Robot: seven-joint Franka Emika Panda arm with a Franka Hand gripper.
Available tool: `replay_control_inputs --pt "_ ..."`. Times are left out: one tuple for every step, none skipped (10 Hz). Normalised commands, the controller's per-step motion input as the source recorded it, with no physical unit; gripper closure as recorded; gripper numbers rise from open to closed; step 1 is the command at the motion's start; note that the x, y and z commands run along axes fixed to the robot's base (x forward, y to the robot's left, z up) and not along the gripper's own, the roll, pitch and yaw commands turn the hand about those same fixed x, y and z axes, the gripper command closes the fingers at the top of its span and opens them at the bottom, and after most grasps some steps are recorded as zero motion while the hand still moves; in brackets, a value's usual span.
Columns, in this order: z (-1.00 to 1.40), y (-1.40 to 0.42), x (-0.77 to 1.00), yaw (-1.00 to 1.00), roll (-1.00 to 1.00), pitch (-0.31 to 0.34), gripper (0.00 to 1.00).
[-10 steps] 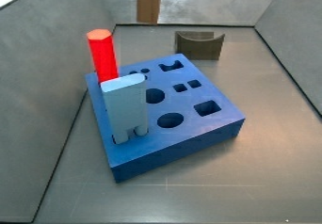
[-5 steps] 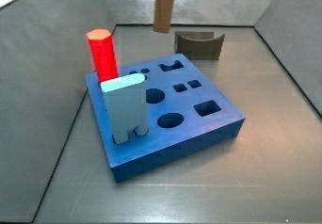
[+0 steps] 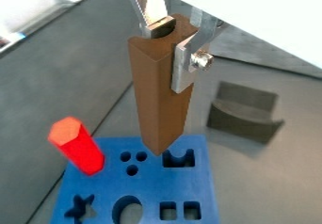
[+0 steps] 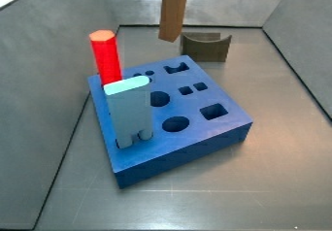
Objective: Pick up the arch object. Move up. Place the arch object on the fixture. Regrasp the arch object. Move to above the board. Insert the arch object.
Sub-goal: Insert the arch object.
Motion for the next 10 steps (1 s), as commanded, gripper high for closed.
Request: replay_control_inputs --pt "-0.09 0.00 0.00 -1.00 -0.03 -0.146 1.00" --pt "-0.08 0.00 0.00 -1.00 0.00 -0.131 1.00" --pt "-0.07 0.00 0.00 -1.00 0.00 -0.136 1.00" --pt "-0.07 0.00 0.00 -1.00 0.00 -0.130 1.00" --pt "-0.04 0.00 0.00 -1.00 -0.01 -0.154 1.00" --pt "0.00 0.00 0.04 -0.95 -0.04 -0.184 1.00" --pt "0.09 0.14 0.19 -0.72 -0.21 -0.316 1.00" --pt "0.16 0.19 0.25 -0.60 -0.29 -0.379 1.00" --pt "0.01 0.29 0.09 -0.36 -0.13 -0.120 1.00" --pt "-0.06 0.00 0.00 0.00 0.00 0.000 1.00"
